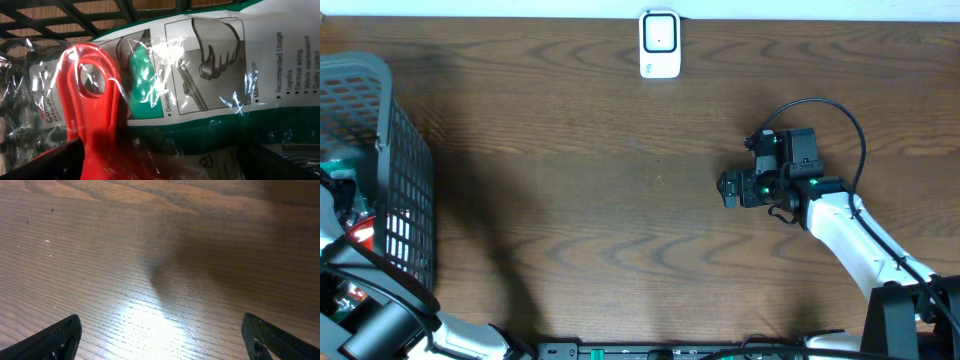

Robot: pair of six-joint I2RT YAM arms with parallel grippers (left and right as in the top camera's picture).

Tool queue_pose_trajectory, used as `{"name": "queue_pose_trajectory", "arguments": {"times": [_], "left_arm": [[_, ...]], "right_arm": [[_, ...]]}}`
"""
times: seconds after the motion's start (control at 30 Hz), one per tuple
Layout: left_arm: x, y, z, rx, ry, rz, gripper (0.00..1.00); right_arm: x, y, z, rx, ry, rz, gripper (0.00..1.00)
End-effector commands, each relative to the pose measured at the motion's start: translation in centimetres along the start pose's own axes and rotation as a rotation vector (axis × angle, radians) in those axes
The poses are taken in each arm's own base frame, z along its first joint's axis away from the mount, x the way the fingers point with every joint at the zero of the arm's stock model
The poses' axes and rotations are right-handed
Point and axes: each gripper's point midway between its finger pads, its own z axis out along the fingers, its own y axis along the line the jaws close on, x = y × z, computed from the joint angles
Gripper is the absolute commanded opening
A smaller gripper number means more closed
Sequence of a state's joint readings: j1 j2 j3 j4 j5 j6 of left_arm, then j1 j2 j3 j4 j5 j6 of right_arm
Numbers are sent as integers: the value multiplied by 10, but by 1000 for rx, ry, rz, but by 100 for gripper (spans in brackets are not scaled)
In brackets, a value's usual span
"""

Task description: Scan the item barcode

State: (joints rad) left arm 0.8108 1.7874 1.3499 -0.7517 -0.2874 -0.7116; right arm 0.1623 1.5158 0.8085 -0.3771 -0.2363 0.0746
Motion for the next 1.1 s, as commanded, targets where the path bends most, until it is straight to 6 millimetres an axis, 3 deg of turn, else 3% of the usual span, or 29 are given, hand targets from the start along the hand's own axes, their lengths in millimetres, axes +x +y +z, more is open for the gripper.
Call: {"name": "queue_pose_trajectory", "arguments": {"times": [0.0, 0.2, 0.47, 0.57, 0.7, 0.9, 1.07], "left_arm": [[17, 14, 25, -85, 63, 19, 98], [21, 16, 29, -98, 78, 25, 97], [25, 20, 28, -114, 96, 32, 62], [28, 23, 27, -123, 107, 36, 54], [30, 25, 27, -132, 118, 41, 50], [33, 25, 26, -128, 132, 42, 25], [36, 20, 26, -104, 151, 39, 13]], "right_arm": [[5, 4, 4, -12, 16, -18, 99], [5, 4, 4, -12, 15, -18, 99], [5, 4, 4, -12, 14, -18, 99], [4, 4, 4, -12, 13, -18, 99], [4, 4, 4, -12, 11, -19, 99], [4, 4, 4, -12, 10, -19, 99], [3, 4, 4, -13, 7, -20, 99]]}}
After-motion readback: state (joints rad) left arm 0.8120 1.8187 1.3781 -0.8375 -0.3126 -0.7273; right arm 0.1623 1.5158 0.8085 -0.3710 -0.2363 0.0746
